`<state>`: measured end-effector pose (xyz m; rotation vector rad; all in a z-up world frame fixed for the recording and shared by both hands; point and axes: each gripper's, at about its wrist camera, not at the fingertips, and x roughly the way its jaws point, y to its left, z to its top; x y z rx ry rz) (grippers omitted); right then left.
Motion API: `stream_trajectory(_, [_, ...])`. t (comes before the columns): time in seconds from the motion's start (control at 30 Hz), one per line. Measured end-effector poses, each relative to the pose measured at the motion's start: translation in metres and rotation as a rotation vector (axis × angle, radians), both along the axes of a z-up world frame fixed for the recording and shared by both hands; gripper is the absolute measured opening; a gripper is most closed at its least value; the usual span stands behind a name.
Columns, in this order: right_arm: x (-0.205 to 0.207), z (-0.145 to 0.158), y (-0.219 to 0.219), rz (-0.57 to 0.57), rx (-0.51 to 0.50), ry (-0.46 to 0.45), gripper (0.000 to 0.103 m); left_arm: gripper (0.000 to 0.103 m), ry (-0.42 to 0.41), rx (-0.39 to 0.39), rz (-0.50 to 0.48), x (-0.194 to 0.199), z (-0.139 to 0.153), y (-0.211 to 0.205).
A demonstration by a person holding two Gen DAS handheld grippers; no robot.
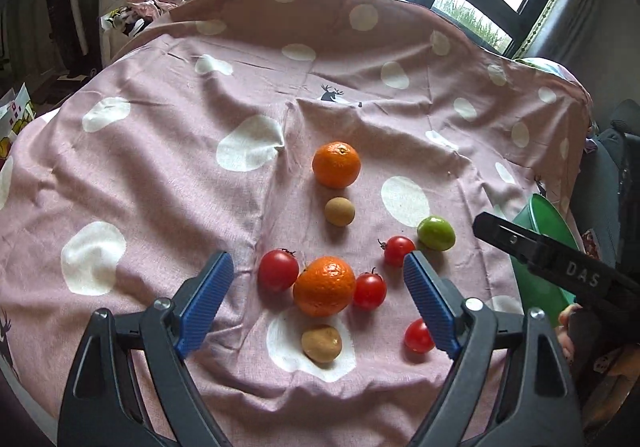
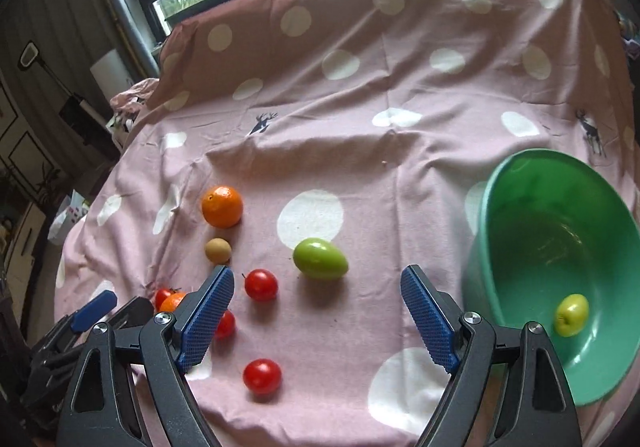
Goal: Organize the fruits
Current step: 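Withdraw the right tool from the bowl back toward the fruits, then close the right tool around the light green round fruit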
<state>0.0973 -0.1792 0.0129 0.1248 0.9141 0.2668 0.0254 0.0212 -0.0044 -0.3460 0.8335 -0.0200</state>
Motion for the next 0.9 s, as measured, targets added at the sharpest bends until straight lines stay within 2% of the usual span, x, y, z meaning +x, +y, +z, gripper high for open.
stream_trajectory(0.1, [0.02,-0.014,0.009,-0.022,-0.004,0.07,0.084,0.087,0.016,-0.013,0.001,0.001,-0.002,0.004])
stream_trajectory(0.17, [0.032,-0.023,0.013,-0.023,-0.022,0.108,0.073,0.087,0.026,-0.032,0.0,0.002,-0.003,0.006])
stream_trajectory(0.3, [0.044,-0.041,0.013,-0.037,-0.016,0.174,0.068,0.087,0.042,-0.033,0.003,0.004,-0.006,0.007])
stream_trajectory(0.4, [0.049,-0.051,0.01,-0.038,0.007,0.214,0.06,0.087,0.046,-0.02,-0.006,0.004,-0.007,0.005])
stream_trajectory(0.47, [0.05,-0.054,0.009,-0.044,-0.001,0.212,0.049,0.087,0.052,-0.017,-0.014,0.005,-0.009,0.003])
stream_trajectory(0.63, [0.044,-0.054,0.002,-0.033,0.025,0.215,0.048,0.087,0.071,-0.012,-0.046,0.009,-0.013,-0.005])
stream_trajectory(0.8, [0.021,-0.049,-0.003,0.044,0.106,0.26,0.049,0.087,0.081,0.014,-0.073,0.01,-0.018,-0.015])
stream_trajectory(0.9, [0.005,-0.047,-0.006,0.062,0.104,0.271,0.049,0.087,0.085,0.033,-0.093,0.012,-0.021,-0.022])
